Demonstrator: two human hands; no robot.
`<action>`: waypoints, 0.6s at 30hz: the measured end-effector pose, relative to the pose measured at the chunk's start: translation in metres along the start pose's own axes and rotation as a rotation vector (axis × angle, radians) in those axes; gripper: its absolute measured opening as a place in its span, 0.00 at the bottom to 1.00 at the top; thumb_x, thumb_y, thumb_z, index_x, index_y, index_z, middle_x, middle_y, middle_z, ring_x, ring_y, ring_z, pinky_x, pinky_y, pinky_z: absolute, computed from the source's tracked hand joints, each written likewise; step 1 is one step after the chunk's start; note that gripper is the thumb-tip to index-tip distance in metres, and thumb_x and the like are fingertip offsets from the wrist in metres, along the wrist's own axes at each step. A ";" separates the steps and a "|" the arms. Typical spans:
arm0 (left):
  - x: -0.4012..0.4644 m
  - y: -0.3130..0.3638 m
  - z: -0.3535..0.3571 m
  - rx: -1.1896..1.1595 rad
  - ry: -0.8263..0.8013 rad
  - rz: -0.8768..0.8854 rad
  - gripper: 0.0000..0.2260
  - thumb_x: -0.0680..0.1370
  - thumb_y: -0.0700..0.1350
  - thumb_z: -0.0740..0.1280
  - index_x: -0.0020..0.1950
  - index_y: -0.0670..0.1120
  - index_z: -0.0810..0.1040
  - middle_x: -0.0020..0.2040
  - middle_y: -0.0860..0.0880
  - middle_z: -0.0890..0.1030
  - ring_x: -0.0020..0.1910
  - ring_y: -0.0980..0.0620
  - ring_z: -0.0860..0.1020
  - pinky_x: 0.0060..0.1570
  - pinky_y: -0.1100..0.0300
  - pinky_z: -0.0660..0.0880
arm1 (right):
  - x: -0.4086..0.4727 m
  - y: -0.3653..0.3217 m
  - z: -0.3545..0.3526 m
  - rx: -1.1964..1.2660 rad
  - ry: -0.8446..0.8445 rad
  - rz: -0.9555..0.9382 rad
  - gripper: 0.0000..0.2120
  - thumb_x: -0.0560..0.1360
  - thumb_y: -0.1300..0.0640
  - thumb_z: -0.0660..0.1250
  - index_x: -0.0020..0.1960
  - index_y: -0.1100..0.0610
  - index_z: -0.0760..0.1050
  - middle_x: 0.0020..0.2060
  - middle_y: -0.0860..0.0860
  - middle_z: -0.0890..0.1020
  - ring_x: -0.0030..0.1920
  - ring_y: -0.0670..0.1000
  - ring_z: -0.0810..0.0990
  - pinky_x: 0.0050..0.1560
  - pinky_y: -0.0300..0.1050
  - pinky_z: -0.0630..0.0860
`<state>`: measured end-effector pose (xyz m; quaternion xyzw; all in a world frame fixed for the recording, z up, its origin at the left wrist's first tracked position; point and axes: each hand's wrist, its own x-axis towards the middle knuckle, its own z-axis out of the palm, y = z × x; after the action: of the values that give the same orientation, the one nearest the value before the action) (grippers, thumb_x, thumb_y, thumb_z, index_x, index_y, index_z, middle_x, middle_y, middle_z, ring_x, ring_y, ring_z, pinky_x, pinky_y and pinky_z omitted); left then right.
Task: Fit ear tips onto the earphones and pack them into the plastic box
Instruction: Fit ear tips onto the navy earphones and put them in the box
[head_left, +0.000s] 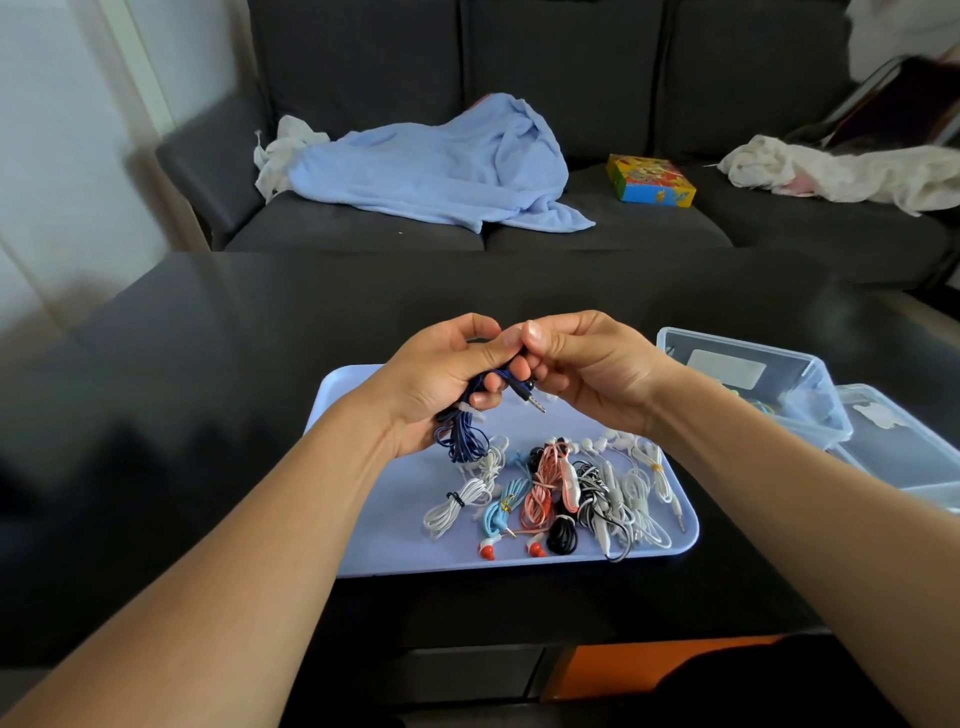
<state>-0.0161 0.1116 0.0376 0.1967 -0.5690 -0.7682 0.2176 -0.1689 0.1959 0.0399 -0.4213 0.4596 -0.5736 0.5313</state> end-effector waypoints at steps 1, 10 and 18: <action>0.000 0.000 0.000 0.006 0.003 -0.001 0.09 0.72 0.44 0.70 0.44 0.44 0.70 0.32 0.46 0.80 0.24 0.59 0.69 0.22 0.69 0.64 | 0.000 0.000 0.000 0.002 -0.001 0.006 0.10 0.71 0.58 0.68 0.44 0.64 0.84 0.31 0.53 0.80 0.31 0.43 0.76 0.30 0.31 0.72; 0.001 0.000 0.001 0.035 -0.009 -0.017 0.08 0.76 0.42 0.68 0.43 0.45 0.69 0.32 0.45 0.80 0.23 0.58 0.69 0.21 0.69 0.64 | -0.002 0.000 -0.004 0.011 -0.025 0.046 0.11 0.68 0.55 0.71 0.43 0.62 0.85 0.32 0.54 0.81 0.32 0.44 0.76 0.30 0.31 0.71; 0.001 0.000 0.000 0.111 0.025 -0.007 0.11 0.70 0.45 0.71 0.45 0.44 0.72 0.32 0.46 0.81 0.25 0.56 0.69 0.22 0.68 0.64 | -0.004 -0.003 -0.006 -0.069 0.003 0.041 0.13 0.72 0.58 0.69 0.49 0.67 0.82 0.34 0.55 0.81 0.34 0.46 0.77 0.34 0.32 0.73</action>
<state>-0.0168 0.1117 0.0378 0.2201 -0.6072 -0.7337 0.2110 -0.1754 0.2001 0.0409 -0.4290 0.4882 -0.5472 0.5274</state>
